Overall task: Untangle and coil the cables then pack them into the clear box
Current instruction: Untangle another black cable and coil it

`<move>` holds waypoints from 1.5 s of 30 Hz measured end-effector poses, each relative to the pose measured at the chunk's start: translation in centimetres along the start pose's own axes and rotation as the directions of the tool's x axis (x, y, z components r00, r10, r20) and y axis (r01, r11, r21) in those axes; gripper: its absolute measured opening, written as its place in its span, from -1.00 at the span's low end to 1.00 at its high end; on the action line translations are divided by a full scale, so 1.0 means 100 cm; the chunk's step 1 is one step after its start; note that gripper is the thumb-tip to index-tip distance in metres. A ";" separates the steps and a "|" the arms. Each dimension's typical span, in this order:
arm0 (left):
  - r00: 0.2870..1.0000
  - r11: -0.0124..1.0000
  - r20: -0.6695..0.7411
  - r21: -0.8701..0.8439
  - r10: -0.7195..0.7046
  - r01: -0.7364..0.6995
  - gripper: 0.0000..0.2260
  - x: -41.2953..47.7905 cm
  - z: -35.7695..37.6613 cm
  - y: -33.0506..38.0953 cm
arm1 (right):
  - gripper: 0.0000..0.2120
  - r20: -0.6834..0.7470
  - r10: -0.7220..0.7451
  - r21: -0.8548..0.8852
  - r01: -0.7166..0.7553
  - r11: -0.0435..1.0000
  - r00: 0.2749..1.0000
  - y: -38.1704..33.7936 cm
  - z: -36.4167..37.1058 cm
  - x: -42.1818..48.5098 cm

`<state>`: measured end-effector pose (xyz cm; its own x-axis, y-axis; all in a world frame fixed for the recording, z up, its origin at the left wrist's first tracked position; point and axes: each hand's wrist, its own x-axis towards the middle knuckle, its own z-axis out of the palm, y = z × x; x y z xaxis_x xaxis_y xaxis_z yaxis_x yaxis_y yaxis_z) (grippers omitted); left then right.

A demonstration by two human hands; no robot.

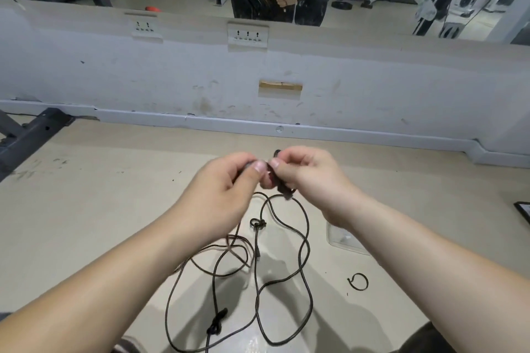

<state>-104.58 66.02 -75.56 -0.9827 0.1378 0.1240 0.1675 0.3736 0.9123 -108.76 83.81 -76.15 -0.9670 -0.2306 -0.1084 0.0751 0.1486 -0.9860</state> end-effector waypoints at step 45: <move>0.846 0.983 0.525 0.182 -0.091 -0.008 -0.79 -0.019 0.028 -0.020 | -0.85 -0.495 0.156 0.414 0.074 0.907 0.855 0.009 -0.019 0.027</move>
<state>-102.84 67.57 -78.69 -0.8053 0.5641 -0.1824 0.1866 0.5333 0.8251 -111.78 85.11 -77.15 -0.9355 0.3016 -0.1843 0.0978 -0.2801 -0.9550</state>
